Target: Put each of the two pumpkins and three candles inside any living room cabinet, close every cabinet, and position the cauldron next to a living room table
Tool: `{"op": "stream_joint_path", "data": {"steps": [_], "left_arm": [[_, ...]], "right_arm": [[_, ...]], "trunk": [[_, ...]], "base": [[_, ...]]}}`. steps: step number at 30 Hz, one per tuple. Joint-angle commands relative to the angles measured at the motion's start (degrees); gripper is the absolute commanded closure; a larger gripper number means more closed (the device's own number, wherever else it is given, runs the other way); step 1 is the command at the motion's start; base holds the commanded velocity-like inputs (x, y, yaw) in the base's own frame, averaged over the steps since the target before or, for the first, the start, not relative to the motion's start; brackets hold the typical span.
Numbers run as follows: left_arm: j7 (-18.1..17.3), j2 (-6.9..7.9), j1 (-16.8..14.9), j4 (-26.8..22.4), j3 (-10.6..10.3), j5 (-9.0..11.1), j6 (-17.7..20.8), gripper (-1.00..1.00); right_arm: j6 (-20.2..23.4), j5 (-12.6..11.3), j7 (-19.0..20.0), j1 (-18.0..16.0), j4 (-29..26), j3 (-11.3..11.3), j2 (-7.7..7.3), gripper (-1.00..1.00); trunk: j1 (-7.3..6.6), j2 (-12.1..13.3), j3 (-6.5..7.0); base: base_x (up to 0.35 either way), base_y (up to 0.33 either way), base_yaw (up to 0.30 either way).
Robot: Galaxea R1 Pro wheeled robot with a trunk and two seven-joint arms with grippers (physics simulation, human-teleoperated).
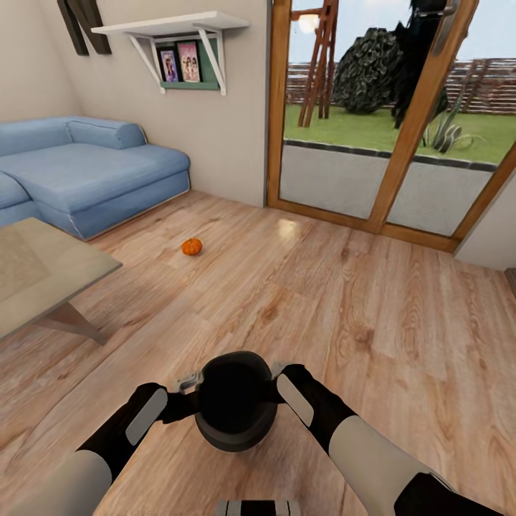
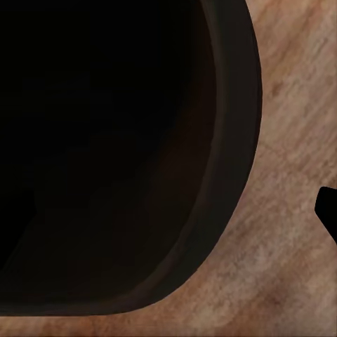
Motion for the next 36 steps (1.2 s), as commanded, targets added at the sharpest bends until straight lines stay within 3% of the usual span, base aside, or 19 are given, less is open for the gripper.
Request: {"op": "stream_joint_path", "data": {"steps": [1, 11, 19, 33, 36], "left_arm": [[0.5, 0.08, 0.0, -0.1, -0.3, 0.6, 0.1, -1.0], [0.5, 0.07, 0.0, -0.1, -0.3, 0.5, 0.0, -1.0], [0.5, 0.07, 0.0, -0.1, -0.3, 0.5, 0.0, -1.0], [0.5, 0.16, 0.0, -0.1, -0.3, 0.5, 0.0, -1.0], [0.5, 0.16, 0.0, -0.1, -0.3, 0.5, 0.0, -1.0]], "right_arm": [[0.1, -0.5, -0.5, 0.0, 0.0, 0.2, 0.0, -1.0], [0.1, -0.5, -0.5, 0.0, 0.0, 0.2, 0.0, -1.0], [0.0, -0.5, -0.5, 0.0, -0.1, 0.2, 0.0, -1.0], [0.0, -0.5, -0.5, 0.0, -0.1, 0.2, 0.0, -1.0], [0.0, -0.4, -0.5, 0.0, -0.1, 0.2, 0.0, -1.0]], "trunk": [[0.01, 0.0, -0.28], [0.06, -0.1, -0.72], [0.27, -0.2, -2.49], [0.27, -0.2, -2.49], [0.35, -0.2, -3.16]], "base": [[0.0, 0.0, 0.0], [0.0, 0.0, 0.0], [0.0, 0.0, 0.0], [0.0, 0.0, 0.0], [0.0, 0.0, 0.0]]}}
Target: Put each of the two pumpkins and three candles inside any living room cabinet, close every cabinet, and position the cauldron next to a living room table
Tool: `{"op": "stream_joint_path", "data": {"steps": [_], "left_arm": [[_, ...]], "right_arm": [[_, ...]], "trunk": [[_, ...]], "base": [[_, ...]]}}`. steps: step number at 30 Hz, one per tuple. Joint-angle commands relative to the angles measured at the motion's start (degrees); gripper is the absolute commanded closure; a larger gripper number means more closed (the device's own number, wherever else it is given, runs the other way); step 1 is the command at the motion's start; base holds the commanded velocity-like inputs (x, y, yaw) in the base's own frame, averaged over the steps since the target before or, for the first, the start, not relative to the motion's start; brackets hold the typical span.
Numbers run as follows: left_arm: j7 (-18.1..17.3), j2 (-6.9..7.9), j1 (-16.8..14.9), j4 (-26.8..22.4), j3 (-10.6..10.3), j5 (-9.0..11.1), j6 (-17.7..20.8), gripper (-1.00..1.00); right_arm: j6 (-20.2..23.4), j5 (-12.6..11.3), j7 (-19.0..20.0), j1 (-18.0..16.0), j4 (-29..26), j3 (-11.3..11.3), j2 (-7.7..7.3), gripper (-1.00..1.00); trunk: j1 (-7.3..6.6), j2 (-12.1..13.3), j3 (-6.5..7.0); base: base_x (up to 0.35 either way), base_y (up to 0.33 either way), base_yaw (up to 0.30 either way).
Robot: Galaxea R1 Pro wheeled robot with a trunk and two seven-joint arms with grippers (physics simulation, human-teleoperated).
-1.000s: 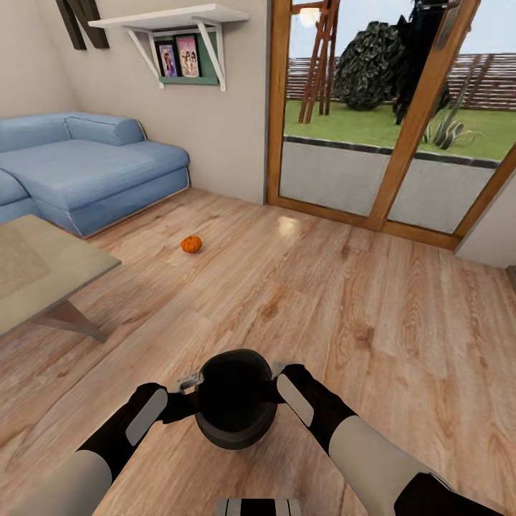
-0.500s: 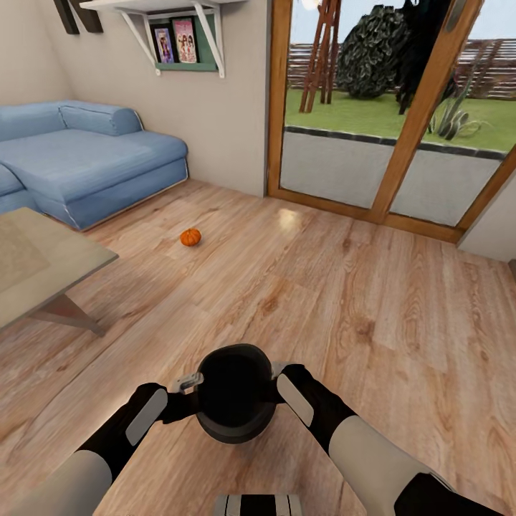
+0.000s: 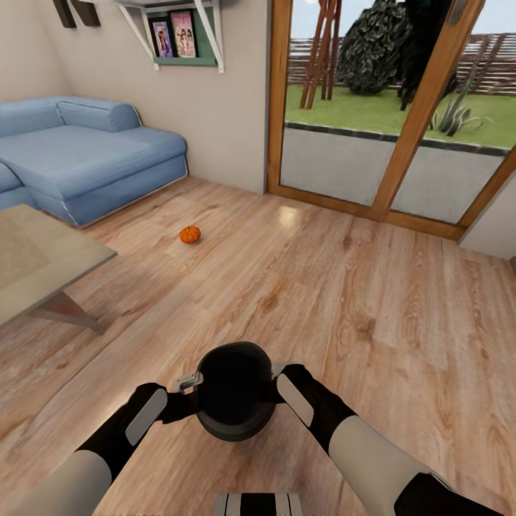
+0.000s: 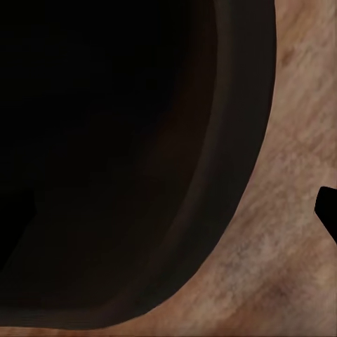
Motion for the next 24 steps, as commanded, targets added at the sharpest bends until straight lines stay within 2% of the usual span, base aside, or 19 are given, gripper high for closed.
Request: {"op": "stream_joint_path", "data": {"steps": [1, 3, 24], "left_arm": [[0.5, 0.08, 0.0, -0.1, -0.3, 0.6, 0.1, -1.0], [0.5, 0.08, 0.0, -0.1, -0.3, 0.6, 0.0, -1.0], [0.5, 0.08, 0.0, -0.1, -0.3, 0.6, 0.0, -1.0]], "right_arm": [[0.1, -0.5, -0.5, 0.0, 0.0, 0.2, 0.0, -1.0], [0.0, -0.5, -0.5, 0.0, 0.0, 0.2, 0.0, -1.0], [0.0, -0.5, -0.5, 0.0, 0.0, 0.2, 0.0, -1.0]], "trunk": [[0.01, 0.0, -0.27], [0.06, -0.1, -0.72], [0.06, -0.1, -0.72]], "base": [[0.0, 0.0, 0.0], [0.0, 0.0, 0.0], [0.0, 0.0, 0.0]]}}
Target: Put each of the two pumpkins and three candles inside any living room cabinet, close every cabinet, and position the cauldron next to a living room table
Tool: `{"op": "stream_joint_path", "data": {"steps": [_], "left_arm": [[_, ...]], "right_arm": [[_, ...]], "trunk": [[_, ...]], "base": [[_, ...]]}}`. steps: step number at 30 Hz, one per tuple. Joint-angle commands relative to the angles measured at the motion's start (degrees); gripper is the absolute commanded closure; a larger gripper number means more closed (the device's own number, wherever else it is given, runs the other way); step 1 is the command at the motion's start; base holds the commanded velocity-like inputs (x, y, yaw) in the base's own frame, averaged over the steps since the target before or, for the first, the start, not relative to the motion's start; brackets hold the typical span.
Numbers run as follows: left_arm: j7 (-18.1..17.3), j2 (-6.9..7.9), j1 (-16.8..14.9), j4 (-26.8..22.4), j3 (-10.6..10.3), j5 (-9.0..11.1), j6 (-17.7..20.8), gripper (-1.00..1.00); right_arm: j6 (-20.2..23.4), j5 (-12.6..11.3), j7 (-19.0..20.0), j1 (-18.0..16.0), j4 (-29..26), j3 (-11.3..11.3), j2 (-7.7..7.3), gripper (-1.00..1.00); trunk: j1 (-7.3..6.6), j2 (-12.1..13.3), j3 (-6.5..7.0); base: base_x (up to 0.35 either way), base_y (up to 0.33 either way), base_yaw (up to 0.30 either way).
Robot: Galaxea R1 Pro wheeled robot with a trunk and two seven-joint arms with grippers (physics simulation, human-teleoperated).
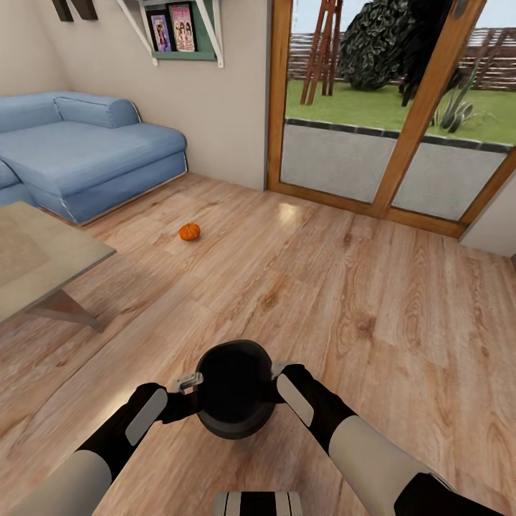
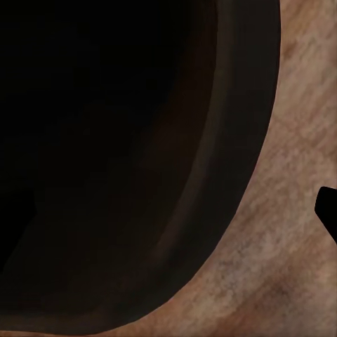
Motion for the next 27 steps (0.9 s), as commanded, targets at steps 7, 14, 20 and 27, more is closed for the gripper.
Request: {"op": "stream_joint_path", "data": {"steps": [7, 14, 20, 27], "left_arm": [[0.5, 0.08, 0.0, -0.1, -0.3, 0.6, 0.1, -1.0], [0.5, 0.07, 0.0, -0.1, -0.3, 0.6, 0.1, -1.0], [0.5, 0.0, 0.0, -0.1, -0.3, 0.6, 0.1, -1.0], [0.5, -0.01, 0.0, -0.1, -0.3, 0.6, 0.0, -1.0]], "right_arm": [[0.1, -0.6, -0.5, 0.0, 0.0, 0.2, 0.0, 1.0], [0.1, -0.6, -0.6, 0.0, 0.0, 0.2, 0.0, 1.0], [0.1, -0.6, -0.5, 0.0, 0.0, 0.2, 0.0, 1.0], [0.1, -0.9, -0.6, 0.0, 0.0, 0.2, 0.0, 1.0]], "trunk": [[-0.01, 0.0, -0.05], [-0.01, 0.0, -0.05], [-0.01, 0.0, -0.05], [-0.01, 0.0, -0.05]], "base": [[0.0, 0.0, 0.0], [0.0, 0.0, 0.0], [0.0, 0.0, 0.0], [0.0, 0.0, 0.0]]}}
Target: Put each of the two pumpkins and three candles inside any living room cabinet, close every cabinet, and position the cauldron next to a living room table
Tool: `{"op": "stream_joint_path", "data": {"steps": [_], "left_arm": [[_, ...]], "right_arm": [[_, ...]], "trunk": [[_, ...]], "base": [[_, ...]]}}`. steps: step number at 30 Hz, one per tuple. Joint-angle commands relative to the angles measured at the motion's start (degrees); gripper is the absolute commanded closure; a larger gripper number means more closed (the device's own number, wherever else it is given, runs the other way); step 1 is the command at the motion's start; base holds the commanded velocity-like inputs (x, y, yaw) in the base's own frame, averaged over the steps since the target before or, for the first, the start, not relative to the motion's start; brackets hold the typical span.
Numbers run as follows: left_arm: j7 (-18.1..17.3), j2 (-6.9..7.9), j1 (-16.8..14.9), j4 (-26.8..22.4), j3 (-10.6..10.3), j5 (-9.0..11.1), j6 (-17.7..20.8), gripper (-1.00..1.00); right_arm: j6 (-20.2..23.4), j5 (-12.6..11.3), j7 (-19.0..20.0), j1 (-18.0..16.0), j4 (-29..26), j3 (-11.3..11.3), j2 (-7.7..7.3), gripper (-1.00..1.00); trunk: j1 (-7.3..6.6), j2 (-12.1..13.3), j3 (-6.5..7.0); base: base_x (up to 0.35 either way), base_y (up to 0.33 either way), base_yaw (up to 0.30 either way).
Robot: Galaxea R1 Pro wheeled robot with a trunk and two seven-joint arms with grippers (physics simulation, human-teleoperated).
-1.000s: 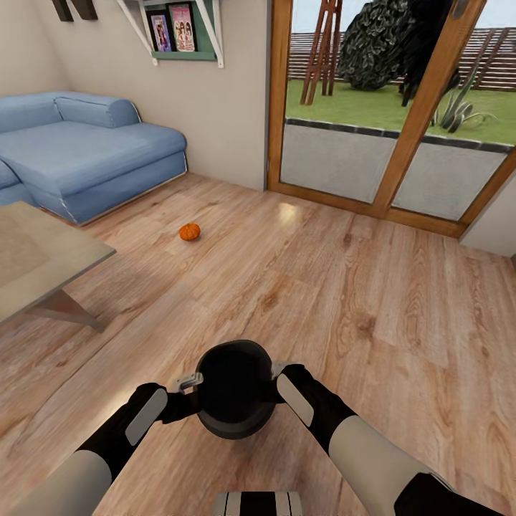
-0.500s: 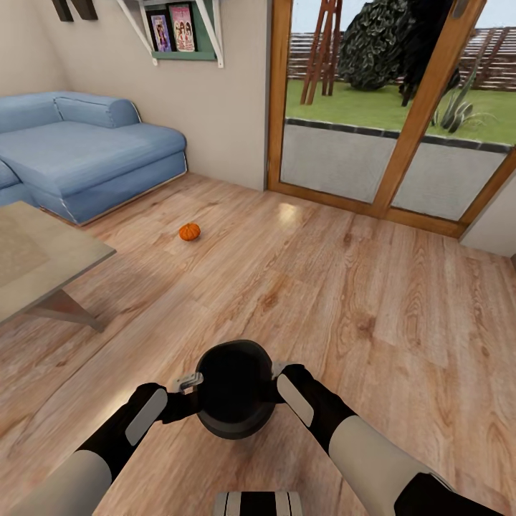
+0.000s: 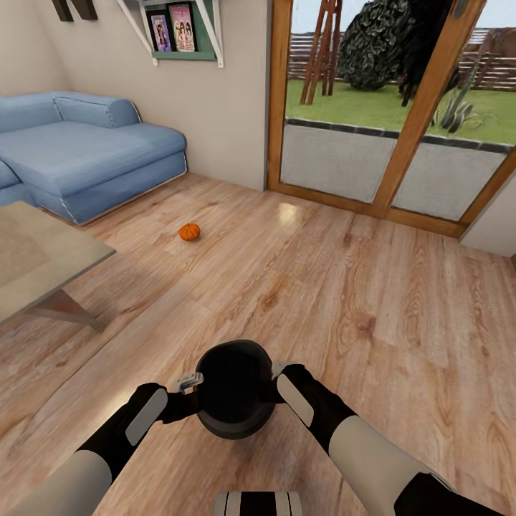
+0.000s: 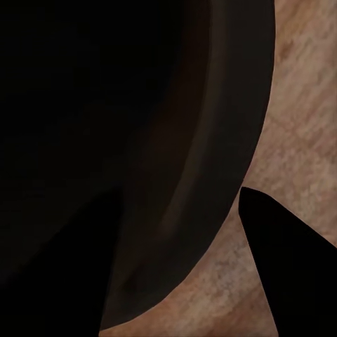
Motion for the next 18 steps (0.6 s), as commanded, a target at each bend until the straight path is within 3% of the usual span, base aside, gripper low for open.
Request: {"op": "stream_joint_path", "data": {"steps": [1, 5, 6, 18], "left_arm": [[0.5, 0.07, 0.0, -0.1, -0.3, 0.6, 0.1, -1.0], [0.5, 0.08, 0.0, -0.1, -0.3, 0.6, 0.1, -1.0], [0.5, 0.08, 0.0, -0.1, -0.3, 0.6, 0.1, 1.0], [0.5, 0.13, 0.0, -0.1, -0.3, 0.6, 0.1, 1.0]], "right_arm": [[-0.2, -1.6, -0.6, 0.0, -0.1, 0.3, 0.0, 1.0], [-0.2, -1.7, -0.6, 0.0, -0.1, 0.3, 0.0, 1.0], [-0.2, -1.8, -0.6, 0.0, -0.1, 0.3, 0.0, 1.0], [-0.2, -1.8, -0.6, 0.0, -0.1, 0.3, 0.0, 1.0]], "trunk": [[-0.01, 0.0, -0.05], [-0.01, 0.0, -0.05], [-0.01, 0.0, -0.05], [-0.01, 0.0, -0.05]], "base": [[0.0, 0.0, 0.0], [0.0, 0.0, 0.0], [0.0, 0.0, 0.0], [0.0, 0.0, 0.0]]}}
